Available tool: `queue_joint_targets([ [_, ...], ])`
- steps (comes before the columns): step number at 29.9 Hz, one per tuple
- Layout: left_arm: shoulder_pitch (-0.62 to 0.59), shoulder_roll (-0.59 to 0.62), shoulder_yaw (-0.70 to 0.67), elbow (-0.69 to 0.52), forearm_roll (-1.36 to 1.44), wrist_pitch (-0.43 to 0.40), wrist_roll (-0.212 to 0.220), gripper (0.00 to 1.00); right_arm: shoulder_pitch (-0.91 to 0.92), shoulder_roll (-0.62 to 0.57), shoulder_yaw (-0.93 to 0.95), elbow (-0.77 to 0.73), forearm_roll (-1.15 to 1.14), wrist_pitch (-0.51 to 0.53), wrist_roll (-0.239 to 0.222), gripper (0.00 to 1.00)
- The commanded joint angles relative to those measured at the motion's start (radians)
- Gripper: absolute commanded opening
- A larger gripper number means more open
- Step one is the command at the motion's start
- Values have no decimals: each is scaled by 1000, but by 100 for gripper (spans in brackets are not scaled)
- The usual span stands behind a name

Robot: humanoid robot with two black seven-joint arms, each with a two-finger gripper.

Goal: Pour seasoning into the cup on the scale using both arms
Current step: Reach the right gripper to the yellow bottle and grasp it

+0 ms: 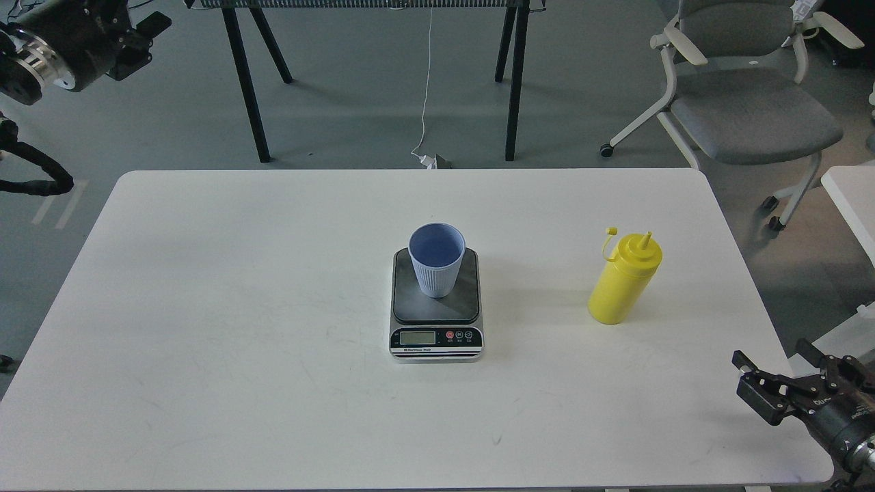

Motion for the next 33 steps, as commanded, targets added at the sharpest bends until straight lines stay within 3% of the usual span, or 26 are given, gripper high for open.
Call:
queue_joint_targets([
  [1,1,-1,0,0,0,0,0,99,16,37,6,-17,-65,0,1,100],
  [12,24,4,-1,0,-1,0,0,99,194,149,-3,-103,-224,0,0,100],
  [33,31,22,-1,0,-3,0,0,99,288,394,-9,-277,-387,0,-4,100],
])
